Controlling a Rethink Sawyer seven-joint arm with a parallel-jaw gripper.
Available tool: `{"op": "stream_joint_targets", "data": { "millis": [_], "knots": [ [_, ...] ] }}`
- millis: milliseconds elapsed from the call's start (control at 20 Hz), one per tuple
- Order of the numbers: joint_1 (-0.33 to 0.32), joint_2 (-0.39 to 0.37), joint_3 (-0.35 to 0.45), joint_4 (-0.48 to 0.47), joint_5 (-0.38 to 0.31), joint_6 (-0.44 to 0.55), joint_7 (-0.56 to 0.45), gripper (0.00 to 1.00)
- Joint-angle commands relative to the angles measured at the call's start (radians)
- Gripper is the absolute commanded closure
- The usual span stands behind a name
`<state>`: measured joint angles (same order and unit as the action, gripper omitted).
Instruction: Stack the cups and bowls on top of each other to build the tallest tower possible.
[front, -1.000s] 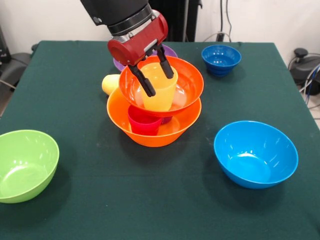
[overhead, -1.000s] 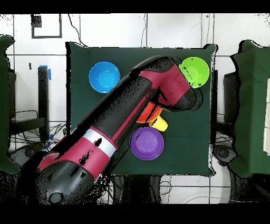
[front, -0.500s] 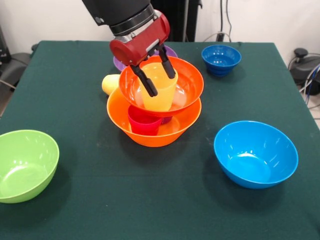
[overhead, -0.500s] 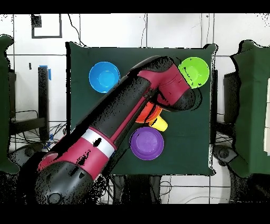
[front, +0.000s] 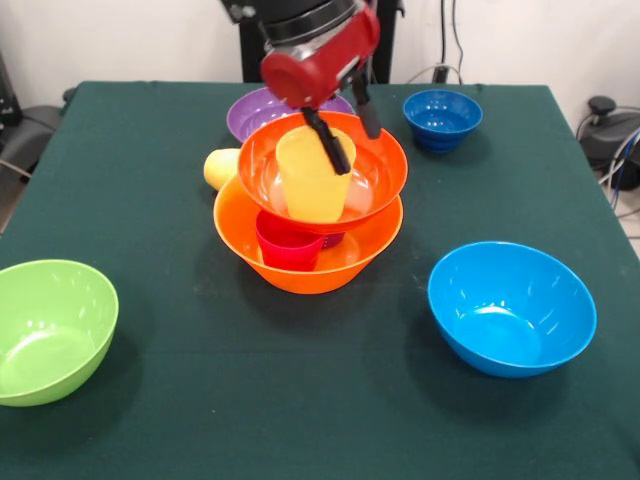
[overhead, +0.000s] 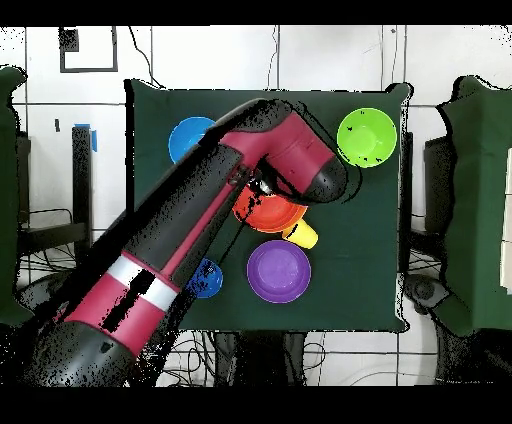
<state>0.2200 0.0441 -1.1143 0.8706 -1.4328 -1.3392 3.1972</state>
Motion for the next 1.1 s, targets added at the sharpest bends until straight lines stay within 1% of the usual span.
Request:
{"op": "stream_joint_targets", "data": {
  "millis": [50,300,450,550,600,650,700,750,800,850,900,1000,1100],
  "knots": [
    [0.068,0.026,-0.053,-0.136,-0.086,0.112,0.081,0.00],
    [0.088,0.026,-0.132,-0.203,-0.111,0.060,0.209,0.00],
    [0.090,0.032,-0.157,-0.230,-0.105,0.046,0.247,0.00],
    [0.089,0.049,-0.170,-0.253,-0.100,0.045,0.253,0.00],
    [0.086,0.069,-0.186,-0.283,-0.110,0.038,0.251,0.00],
    [0.083,0.080,-0.194,-0.300,-0.112,0.035,0.237,0.00],
    [0.078,0.103,-0.213,-0.339,-0.136,0.013,0.218,0.00],
    [0.077,0.114,-0.224,-0.355,-0.144,0.008,0.201,0.00],
    [0.071,0.133,-0.237,-0.395,-0.167,-0.028,0.171,0.00],
    [0.070,0.141,-0.244,-0.410,-0.174,-0.036,0.150,0.00],
    [0.067,0.150,-0.250,-0.440,-0.191,-0.047,0.088,0.00],
    [0.073,0.158,-0.262,-0.449,-0.201,-0.015,0.020,0.00],
    [0.078,0.166,-0.269,-0.452,-0.207,0.004,-0.022,0.00]
  ]
}}
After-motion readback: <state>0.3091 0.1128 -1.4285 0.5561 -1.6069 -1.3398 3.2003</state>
